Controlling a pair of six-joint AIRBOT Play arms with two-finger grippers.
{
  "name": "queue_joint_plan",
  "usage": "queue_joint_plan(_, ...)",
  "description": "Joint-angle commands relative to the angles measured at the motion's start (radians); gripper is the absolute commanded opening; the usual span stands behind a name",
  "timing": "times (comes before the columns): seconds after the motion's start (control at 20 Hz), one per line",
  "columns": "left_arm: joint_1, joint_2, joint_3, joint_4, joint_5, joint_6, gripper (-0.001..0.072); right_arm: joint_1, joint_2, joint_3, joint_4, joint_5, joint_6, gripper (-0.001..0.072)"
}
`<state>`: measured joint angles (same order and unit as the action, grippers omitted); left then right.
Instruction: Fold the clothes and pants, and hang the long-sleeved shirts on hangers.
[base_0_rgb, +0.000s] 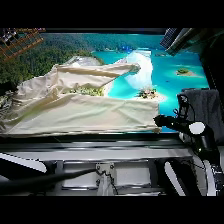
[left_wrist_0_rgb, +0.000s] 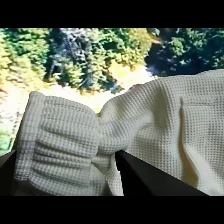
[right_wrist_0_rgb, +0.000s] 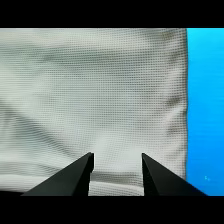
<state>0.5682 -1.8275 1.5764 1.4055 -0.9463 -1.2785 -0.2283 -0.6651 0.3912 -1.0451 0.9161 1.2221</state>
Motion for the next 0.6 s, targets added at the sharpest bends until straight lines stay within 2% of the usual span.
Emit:
queue_joint_plan(0.0, -0.021, -0.042, 0.001, -0.092, -0.002, 0.017, 0.0406, 0.000, -0.022, 0.016, 0.073, -0.049, 0.000, 0.0377)
queue_joint_plan(0.05, -0.030, -0.046, 0.001, -0.106, -0.007, 0.026, 0.0331, 0.000, -0.055, 0.050, 0.091, -0.055, 0.000, 0.0377)
queue_joint_plan(0.15, -0.048, -0.040, 0.001, -0.109, -0.016, 0.041, 0.0072, 0.001, -0.167, 0.162, 0.127, -0.088, -0.002, 0.0377)
queue_joint_plan(0.2, -0.057, -0.033, 0.001, -0.109, -0.023, 0.041, 0.0025, 0.001, -0.248, 0.241, 0.129, -0.114, -0.010, 0.0377)
queue_joint_plan(0.3, -0.071, -0.010, 0.001, -0.109, -0.033, 0.041, 0.0025, 0.001, -0.454, 0.431, 0.134, -0.120, -0.027, 0.0383)
queue_joint_plan(0.35, -0.076, 0.002, 0.001, -0.109, -0.037, 0.041, 0.0025, 0.001, -0.575, 0.547, 0.157, -0.095, -0.027, 0.0432)
queue_joint_plan(0.55, -0.093, 0.047, 0.001, -0.110, -0.069, 0.037, 0.0024, 0.001, -0.986, 0.990, 0.290, -0.054, -0.016, 0.0452)
